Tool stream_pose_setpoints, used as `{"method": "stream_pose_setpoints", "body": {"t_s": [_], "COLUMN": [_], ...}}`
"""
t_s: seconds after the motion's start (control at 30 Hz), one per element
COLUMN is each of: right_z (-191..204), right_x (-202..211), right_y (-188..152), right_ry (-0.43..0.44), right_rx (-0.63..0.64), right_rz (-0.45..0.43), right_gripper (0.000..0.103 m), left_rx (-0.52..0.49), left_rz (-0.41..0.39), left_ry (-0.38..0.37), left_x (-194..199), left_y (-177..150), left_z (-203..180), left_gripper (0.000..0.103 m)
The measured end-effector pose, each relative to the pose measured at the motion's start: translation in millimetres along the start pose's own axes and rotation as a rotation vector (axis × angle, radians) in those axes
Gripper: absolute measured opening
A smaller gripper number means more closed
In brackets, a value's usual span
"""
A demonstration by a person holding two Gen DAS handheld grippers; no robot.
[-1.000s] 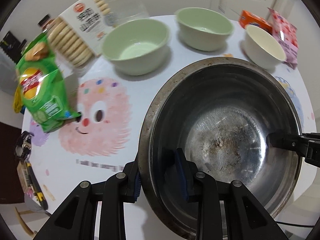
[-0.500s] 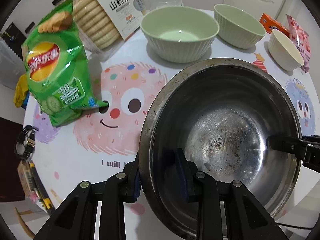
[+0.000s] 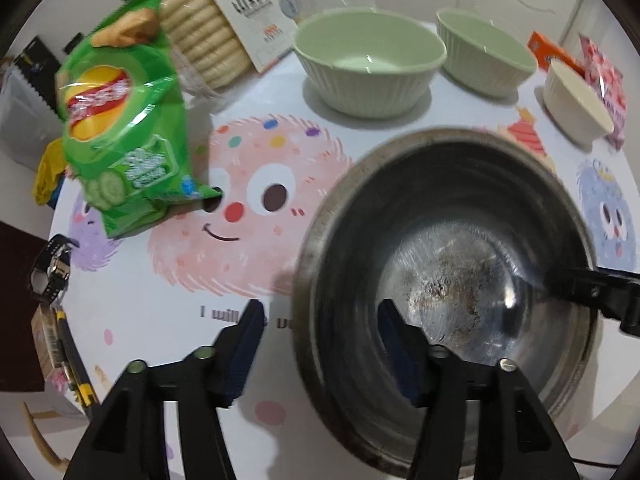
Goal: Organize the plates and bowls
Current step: 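Move both open grippers toward the cream-white ribbed bowl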
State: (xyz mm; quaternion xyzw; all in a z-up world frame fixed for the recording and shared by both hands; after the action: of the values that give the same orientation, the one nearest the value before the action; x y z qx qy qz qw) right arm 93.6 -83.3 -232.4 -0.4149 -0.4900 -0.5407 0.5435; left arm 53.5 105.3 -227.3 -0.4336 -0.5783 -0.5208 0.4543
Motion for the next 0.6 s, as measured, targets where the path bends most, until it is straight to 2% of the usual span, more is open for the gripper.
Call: {"method": "stream_pose_setpoints", "body": {"t_s": [0.07,0.2,0.33,0.43,0.53,0.6], "right_z": [-4,-14,-25,-30,-34,-38], "right_x": [11,24,45,66,95,116], "right_y": [3,4,2,2,4,6], "right_ry": [-0.002,0.016,0.015,0.003,0.013,0.001], "right_rx": [0.002,-0.035,-0.075,-0.105,-0.13,-0.142], "right_rz": [-0.043,-0.044,-0.051,-0.055,-0.098,-0.129], "right_gripper": [0.07,0.07,0.07,0.07,0.071,0.076], "left_rx": [0.023,0.086,0.153,0.14,0.096,0.052], "left_rz": [-0.02,-0.045,-0.062,-0.076,-0.105,-0.115], "left_ry": [0.005,-0.003,-0.054,-0.067,-0.092,-0.107], "left_x": [10,33,63,83,100,112], "left_y": [1,0,-1,17,28,38], "left_z": [6,18,17,3,-10,-25], "left_gripper": [0.065,0.066,0.067,0.067,0.069,0.072]}}
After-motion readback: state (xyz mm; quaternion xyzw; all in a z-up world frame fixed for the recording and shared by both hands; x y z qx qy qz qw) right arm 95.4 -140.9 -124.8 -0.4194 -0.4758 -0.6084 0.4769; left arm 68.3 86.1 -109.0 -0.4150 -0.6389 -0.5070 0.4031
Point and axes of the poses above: each gripper's, at about its wrist camera, not at the fingertips, and x roughly against the way its jaws point, z to its left, y to its top, the point moved 6 cm from there along -x, roughly the way its jaws point, and after that the axes turned 8 degrees about -y, right-handed, at the moved point
